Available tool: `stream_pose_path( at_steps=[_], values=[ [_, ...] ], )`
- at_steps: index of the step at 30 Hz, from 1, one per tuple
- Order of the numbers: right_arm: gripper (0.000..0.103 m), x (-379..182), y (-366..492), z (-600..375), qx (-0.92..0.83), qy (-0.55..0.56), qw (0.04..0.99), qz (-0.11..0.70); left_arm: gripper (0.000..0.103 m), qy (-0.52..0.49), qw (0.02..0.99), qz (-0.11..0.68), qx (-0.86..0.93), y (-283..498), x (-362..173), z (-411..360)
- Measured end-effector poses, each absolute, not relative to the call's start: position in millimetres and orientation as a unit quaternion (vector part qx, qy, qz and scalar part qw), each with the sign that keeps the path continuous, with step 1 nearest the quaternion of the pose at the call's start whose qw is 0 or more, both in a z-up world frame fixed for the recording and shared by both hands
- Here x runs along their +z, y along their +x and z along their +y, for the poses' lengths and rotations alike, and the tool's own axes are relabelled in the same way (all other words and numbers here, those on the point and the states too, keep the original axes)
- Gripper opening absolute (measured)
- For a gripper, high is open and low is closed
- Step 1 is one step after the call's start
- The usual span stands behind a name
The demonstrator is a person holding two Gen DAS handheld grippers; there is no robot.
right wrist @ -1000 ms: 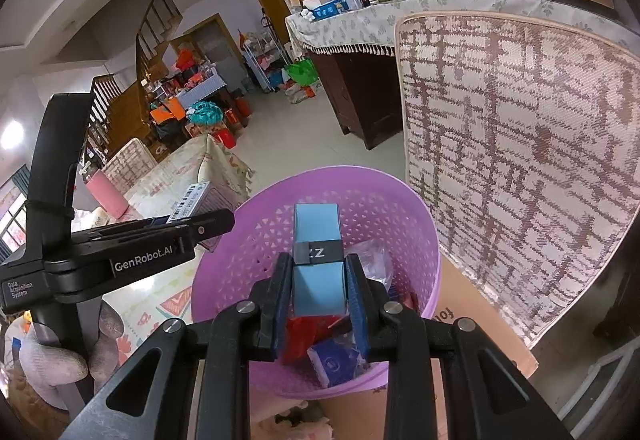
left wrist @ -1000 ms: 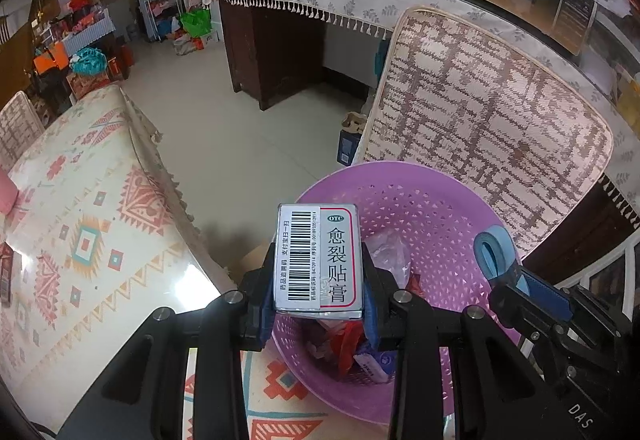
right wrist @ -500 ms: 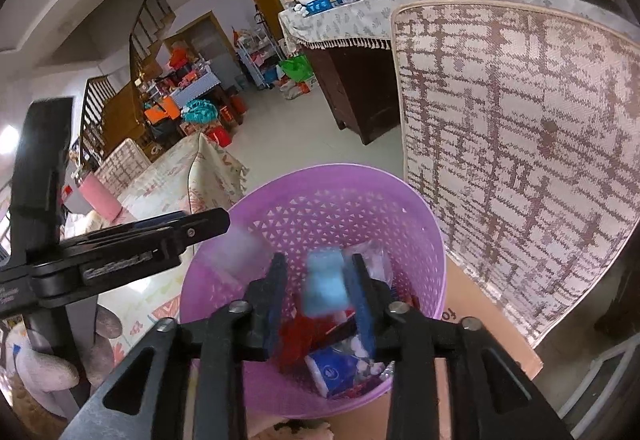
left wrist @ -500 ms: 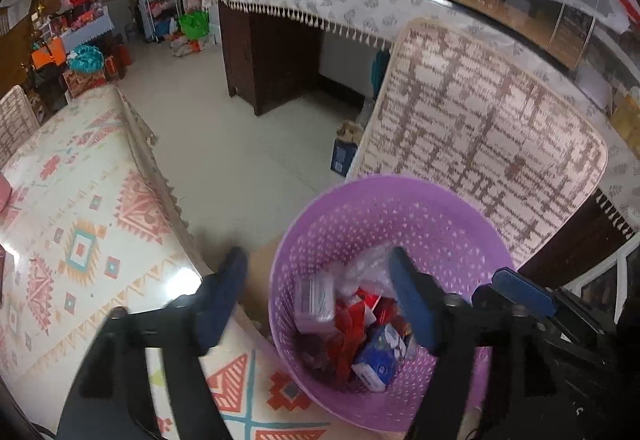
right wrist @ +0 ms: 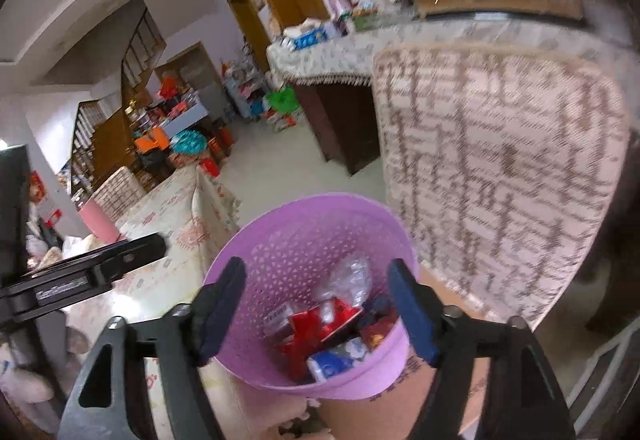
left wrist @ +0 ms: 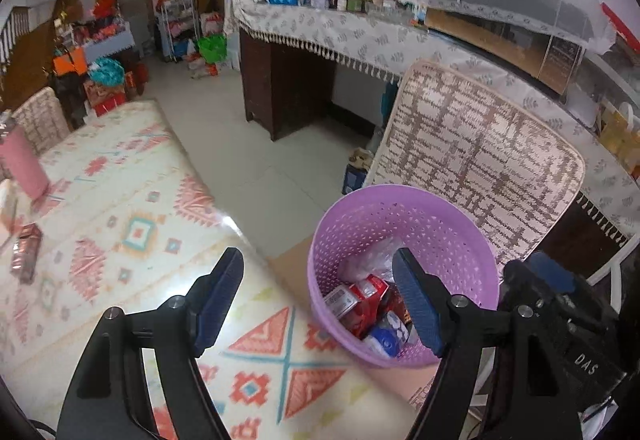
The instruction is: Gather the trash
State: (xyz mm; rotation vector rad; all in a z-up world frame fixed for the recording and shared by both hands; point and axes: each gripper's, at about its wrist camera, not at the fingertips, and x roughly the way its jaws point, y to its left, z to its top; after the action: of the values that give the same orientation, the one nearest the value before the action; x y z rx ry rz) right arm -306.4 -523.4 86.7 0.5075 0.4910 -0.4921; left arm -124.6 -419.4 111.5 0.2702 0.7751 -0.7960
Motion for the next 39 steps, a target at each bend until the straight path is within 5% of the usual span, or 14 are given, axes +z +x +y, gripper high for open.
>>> stream_pose_path(
  at_steps=[5,12,23,30,39],
  values=[
    [0.102,107,-342,-496,-0.296,0.207,0.914,0.186,0.083,0.102,0.866,0.328,-0.364,-153,133,-375],
    [0.103,119,-401,-482,-0.342,0.244,0.902,0.098,0.095,0.077,0.91,0.239,-0.329,-200,154,-315],
    [0.103,127,-410,-421,-0.359,0.171,0.903,0.162,0.101,0.074,0.959,0.128,-0.243,-265,171,-235],
    [0.103,114,-417,-397,-0.338,0.2,0.912,0.119,0.103,0.065,0.952,0.157,-0.256,-274,152,-212],
    [0.103,83,-387,-393,-0.328,0.182,0.891,0.257,0.103,0.059,0.93,0.255,-0.259,-252,114,-212]
  ],
)
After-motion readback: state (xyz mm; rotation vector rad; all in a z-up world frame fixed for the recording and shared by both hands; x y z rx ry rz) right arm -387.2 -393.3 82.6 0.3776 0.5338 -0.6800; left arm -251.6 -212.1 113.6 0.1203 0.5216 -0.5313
